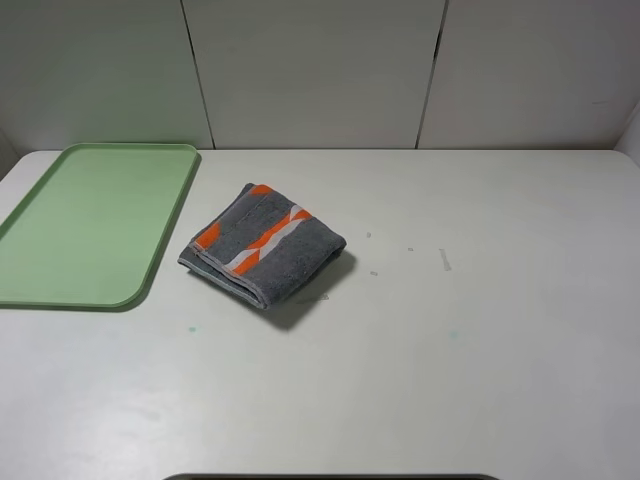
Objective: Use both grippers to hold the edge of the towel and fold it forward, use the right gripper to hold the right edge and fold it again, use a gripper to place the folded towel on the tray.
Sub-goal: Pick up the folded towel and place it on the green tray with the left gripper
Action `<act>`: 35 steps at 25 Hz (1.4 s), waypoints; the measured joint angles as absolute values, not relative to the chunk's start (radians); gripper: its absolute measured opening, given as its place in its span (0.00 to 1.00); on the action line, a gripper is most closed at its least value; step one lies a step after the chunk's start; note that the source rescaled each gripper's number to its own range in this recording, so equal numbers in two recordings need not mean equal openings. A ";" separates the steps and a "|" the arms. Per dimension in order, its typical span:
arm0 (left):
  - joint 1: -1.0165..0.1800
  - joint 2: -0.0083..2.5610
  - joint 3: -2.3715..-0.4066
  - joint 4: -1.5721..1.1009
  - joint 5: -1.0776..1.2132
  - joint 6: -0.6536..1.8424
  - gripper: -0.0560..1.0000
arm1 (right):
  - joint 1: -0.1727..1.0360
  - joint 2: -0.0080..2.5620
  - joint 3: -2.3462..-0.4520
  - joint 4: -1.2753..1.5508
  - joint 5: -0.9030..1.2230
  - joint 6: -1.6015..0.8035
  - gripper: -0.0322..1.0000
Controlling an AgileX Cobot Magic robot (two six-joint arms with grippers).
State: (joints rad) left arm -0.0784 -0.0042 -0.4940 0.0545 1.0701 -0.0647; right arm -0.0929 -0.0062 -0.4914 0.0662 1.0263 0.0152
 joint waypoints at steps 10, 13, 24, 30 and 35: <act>-0.078 -0.004 -0.494 0.054 1.070 -0.065 0.97 | -0.093 -0.006 -0.491 0.067 1.026 0.015 1.00; -0.078 -0.004 -0.494 0.054 1.070 -0.065 0.97 | -0.093 -0.006 -0.491 0.067 1.026 0.015 1.00; -0.078 -0.004 -0.494 0.054 1.070 -0.065 0.97 | -0.093 -0.006 -0.491 0.067 1.026 0.015 1.00; -0.078 -0.004 -0.494 0.054 1.070 -0.065 0.97 | -0.093 -0.006 -0.491 0.067 1.026 0.015 1.00; -0.078 -0.004 -0.494 0.054 1.070 -0.065 0.97 | -0.093 -0.006 -0.491 0.067 1.026 0.015 1.00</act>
